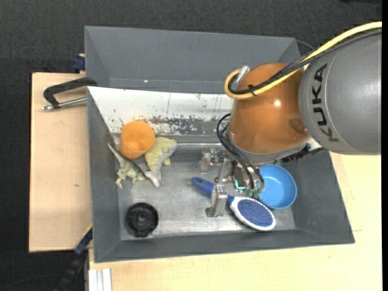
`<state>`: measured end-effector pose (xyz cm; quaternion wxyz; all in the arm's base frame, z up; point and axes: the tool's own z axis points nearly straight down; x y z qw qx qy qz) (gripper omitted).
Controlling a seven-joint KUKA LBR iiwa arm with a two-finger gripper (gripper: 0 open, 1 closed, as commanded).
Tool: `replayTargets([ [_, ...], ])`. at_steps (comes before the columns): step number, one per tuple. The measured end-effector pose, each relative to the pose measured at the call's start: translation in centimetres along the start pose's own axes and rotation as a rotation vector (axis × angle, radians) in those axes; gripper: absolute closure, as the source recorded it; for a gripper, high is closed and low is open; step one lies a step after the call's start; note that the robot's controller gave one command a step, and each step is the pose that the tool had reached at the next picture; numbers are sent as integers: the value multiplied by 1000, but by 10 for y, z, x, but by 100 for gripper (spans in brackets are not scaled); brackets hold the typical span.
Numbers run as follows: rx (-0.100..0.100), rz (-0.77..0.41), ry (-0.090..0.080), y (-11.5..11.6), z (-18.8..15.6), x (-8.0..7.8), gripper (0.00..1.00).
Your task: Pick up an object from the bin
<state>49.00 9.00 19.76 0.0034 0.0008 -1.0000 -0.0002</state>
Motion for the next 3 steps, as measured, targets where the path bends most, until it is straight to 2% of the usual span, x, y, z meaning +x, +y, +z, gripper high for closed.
replayTargets([
  [1, 2, -27, 0, -52, 117, -25, 0],
  [2, -1, -28, -5, -50, 113, -26, 100],
  [3, -1, -80, -20, -42, -53, -22, 100],
])
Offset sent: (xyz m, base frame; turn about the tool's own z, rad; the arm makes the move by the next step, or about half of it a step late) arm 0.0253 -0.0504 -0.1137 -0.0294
